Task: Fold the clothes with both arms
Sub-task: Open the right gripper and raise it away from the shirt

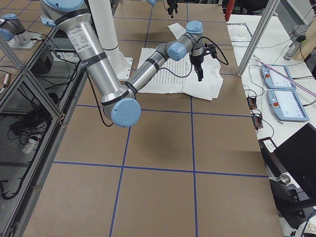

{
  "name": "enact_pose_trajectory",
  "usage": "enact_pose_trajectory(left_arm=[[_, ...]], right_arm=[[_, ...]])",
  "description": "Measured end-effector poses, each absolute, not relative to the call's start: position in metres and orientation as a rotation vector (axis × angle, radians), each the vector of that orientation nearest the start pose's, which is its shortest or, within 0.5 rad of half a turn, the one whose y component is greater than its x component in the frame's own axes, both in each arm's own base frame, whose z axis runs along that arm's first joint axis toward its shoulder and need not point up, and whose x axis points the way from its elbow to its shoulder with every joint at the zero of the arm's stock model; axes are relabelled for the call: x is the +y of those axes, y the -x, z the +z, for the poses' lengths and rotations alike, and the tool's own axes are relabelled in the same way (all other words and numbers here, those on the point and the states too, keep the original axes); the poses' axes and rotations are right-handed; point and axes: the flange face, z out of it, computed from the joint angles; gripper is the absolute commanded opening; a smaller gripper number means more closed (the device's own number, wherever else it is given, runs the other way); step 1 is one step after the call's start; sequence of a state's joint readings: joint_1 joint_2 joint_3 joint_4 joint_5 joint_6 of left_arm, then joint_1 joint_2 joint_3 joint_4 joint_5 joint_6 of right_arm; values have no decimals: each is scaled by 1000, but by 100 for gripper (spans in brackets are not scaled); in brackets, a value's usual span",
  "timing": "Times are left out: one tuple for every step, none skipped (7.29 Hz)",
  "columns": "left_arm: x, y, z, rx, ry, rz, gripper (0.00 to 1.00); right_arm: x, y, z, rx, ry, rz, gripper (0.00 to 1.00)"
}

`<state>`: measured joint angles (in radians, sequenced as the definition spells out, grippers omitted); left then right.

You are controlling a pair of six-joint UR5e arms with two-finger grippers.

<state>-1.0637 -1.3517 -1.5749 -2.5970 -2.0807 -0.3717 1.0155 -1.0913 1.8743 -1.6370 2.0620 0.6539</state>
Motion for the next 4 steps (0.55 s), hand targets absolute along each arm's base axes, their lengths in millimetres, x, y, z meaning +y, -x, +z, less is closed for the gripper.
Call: enact_pose_trajectory(left_arm=[[-405,-151,655,768,-504,369,100],[-399,-168,658,768,-493,404,96],[-394,-180,659,769,-486,430,74],[-392,-187,660,765,-484,445,60]], right_arm=[[-558,242,268,-784,-310,-85,100],[-555,239,270,-783,-309,-85,100],[-552,237,272,-782,-311,-84,100],[-550,236,273,-781,-312,-84,100]])
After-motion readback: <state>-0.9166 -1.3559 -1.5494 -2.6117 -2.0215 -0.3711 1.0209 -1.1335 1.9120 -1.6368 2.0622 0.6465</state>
